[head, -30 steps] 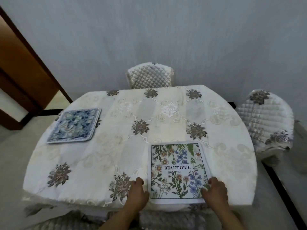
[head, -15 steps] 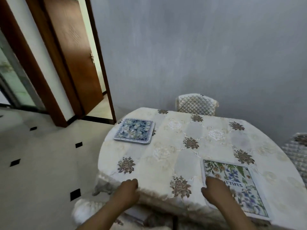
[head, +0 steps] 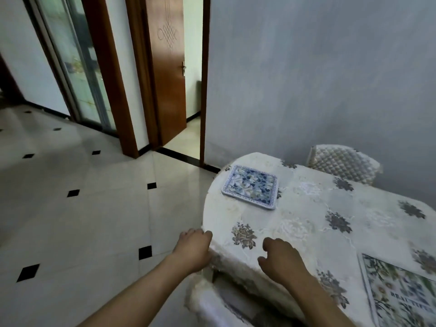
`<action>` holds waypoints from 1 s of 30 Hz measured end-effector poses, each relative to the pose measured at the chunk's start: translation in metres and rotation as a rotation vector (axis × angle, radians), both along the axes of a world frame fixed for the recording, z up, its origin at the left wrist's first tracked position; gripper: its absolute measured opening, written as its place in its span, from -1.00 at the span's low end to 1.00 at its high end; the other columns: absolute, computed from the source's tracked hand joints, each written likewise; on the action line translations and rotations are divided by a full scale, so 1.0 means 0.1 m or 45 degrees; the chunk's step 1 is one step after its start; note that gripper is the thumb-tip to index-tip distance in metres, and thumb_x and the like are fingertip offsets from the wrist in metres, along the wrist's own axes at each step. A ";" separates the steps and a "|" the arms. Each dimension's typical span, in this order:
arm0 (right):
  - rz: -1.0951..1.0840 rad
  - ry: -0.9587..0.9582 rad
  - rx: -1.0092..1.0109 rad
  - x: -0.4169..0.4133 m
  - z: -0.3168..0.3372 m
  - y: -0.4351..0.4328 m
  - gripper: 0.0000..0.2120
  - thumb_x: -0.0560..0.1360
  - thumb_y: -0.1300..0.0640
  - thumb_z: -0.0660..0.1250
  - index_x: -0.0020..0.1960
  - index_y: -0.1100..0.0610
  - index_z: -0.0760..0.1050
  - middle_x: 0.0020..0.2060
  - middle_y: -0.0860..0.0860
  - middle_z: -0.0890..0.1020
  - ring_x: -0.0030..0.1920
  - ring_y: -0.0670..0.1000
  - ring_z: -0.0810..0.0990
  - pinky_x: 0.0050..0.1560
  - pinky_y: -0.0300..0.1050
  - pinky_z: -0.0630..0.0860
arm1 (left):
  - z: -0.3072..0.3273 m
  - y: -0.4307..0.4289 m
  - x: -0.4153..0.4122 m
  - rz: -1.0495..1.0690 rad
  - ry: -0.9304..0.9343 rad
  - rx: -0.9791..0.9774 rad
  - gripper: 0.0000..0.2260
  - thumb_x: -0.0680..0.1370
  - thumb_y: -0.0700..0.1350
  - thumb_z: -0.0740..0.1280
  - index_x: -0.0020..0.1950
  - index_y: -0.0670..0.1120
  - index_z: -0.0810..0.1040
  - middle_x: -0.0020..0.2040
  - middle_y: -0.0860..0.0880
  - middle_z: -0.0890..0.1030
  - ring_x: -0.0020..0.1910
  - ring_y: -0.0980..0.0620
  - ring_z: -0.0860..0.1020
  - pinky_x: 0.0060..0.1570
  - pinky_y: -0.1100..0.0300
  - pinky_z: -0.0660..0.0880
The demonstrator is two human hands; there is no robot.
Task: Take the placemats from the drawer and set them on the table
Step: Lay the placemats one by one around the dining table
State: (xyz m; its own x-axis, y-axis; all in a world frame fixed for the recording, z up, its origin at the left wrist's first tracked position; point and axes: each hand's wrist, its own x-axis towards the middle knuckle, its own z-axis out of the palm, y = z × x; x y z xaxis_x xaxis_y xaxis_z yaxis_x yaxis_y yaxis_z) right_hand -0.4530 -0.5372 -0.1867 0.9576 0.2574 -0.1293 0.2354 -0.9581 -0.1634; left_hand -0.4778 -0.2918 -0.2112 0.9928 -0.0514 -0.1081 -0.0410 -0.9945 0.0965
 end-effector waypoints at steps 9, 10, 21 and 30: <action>0.260 0.055 0.041 0.82 -0.27 1.46 -0.70 0.49 -0.07 0.24 0.12 0.08 0.45 0.02 0.07 0.57 0.05 0.13 0.57 0.02 -0.04 0.51 | -0.04 1.27 0.54 0.079 0.013 0.066 -0.73 0.54 0.03 0.23 0.15 -0.11 0.44 0.11 -0.18 0.53 0.13 -0.21 0.45 0.13 -0.04 0.33; 0.273 0.066 0.044 0.88 -0.26 1.61 -0.70 0.50 -0.07 0.24 0.13 0.08 0.45 0.02 0.07 0.57 0.06 0.14 0.56 0.02 -0.04 0.51 | -0.04 1.42 0.57 0.096 0.028 0.062 -0.72 0.55 0.03 0.23 0.15 -0.11 0.44 0.11 -0.18 0.53 0.13 -0.21 0.45 0.13 -0.04 0.33; 0.026 0.074 0.028 1.63 -0.41 2.86 -0.71 0.45 -0.08 0.23 0.09 0.05 0.46 -0.04 0.05 0.57 0.02 0.13 0.57 -0.06 -0.05 0.47 | -0.25 2.80 1.55 -0.058 0.083 0.001 -0.72 0.56 0.05 0.21 0.17 -0.10 0.45 0.13 -0.15 0.53 0.13 -0.18 0.45 0.16 -0.04 0.36; -0.461 0.099 0.011 1.75 -0.24 3.03 -0.69 0.49 -0.07 0.25 0.13 0.10 0.46 0.00 0.08 0.58 0.04 0.14 0.56 -0.01 -0.03 0.52 | -0.07 2.94 2.66 -0.527 0.028 0.005 -0.74 0.57 0.02 0.20 0.16 -0.09 0.45 0.13 -0.14 0.53 0.14 -0.16 0.45 0.17 -0.03 0.34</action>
State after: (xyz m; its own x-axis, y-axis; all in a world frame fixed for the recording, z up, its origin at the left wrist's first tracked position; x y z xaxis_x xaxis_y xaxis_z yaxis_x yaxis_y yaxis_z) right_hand -0.2784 -0.2340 -0.2111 0.9743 -0.0946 -0.2043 -0.1317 -0.9755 -0.1762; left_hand -0.2116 0.0027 -0.2184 0.8857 -0.4456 -0.1303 -0.4357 -0.8947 0.0981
